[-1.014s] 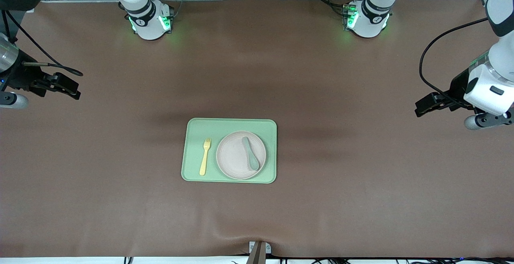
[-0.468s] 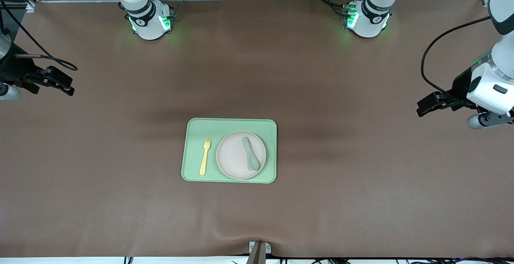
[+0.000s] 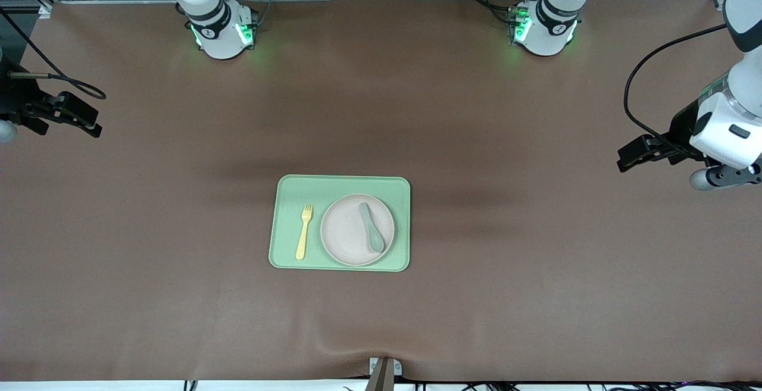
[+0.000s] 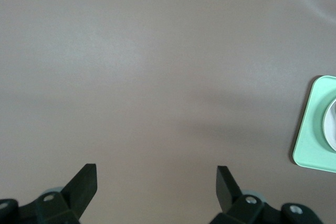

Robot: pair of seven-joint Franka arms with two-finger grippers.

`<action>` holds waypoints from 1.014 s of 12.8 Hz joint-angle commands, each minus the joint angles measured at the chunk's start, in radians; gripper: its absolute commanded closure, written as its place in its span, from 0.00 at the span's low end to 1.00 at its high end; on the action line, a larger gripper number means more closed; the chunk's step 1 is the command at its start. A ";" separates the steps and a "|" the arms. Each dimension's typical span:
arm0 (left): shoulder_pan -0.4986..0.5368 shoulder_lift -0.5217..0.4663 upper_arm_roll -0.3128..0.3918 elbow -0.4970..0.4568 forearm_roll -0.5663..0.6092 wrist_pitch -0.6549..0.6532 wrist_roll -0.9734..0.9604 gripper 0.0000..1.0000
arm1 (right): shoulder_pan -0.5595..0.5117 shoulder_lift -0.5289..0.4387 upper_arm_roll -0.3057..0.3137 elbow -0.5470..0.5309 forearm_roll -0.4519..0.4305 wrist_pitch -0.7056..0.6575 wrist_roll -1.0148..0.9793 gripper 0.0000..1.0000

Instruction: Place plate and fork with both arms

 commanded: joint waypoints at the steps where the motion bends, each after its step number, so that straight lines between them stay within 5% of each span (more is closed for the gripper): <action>1: 0.004 -0.019 -0.005 0.001 0.008 -0.022 0.027 0.00 | -0.016 0.014 0.013 0.027 0.008 -0.022 -0.017 0.00; 13: -0.004 -0.057 -0.011 0.005 0.022 -0.039 0.116 0.00 | -0.016 0.014 0.011 0.027 0.008 -0.025 -0.102 0.00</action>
